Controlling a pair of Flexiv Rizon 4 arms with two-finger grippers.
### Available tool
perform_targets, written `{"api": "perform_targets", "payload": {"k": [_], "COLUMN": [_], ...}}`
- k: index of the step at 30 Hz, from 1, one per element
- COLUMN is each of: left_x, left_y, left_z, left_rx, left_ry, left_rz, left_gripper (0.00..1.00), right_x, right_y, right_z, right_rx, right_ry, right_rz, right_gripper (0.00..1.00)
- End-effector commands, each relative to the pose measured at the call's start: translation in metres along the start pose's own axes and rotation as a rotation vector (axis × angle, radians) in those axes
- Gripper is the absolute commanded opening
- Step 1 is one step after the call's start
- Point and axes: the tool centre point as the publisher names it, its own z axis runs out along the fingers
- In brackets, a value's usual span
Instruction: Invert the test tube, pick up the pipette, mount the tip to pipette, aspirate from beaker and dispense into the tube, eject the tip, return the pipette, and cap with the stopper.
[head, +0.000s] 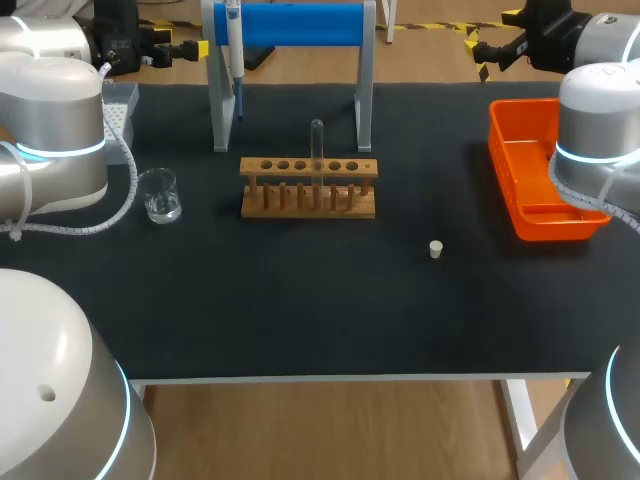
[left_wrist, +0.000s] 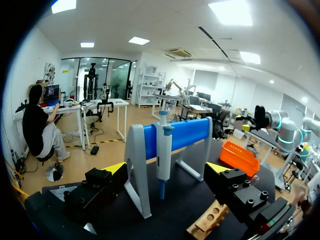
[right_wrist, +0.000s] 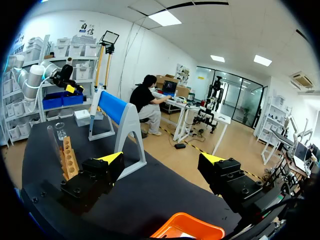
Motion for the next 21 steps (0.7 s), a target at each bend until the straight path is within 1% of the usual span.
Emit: {"api": "perform_targets", "payload": {"k": [1, 14, 18, 21], "left_x": [0.0, 0.0, 0.0, 0.0], "left_y": [0.001, 0.001, 0.001, 0.001], "left_z": [0.0, 0.0, 0.0, 0.0], "left_rx": [0.004, 0.004, 0.004, 0.004], "left_ry": [0.0, 0.0, 0.0, 0.0], "left_rz": [0.0, 0.0, 0.0, 0.0], "left_gripper": [1.0, 1.0, 1.0, 1.0], "right_x": [0.0, 0.0, 0.008, 0.019], "right_y": [0.0, 0.0, 0.007, 0.012], "right_z": [0.0, 0.0, -0.01, -0.023], "right_rx": [0.0, 0.0, -0.026, -0.046], "right_ry": [0.0, 0.0, 0.032, 0.063], "right_rz": [0.0, 0.0, -0.011, -0.023], "right_gripper": [1.0, 1.0, 1.0, 1.0]}}
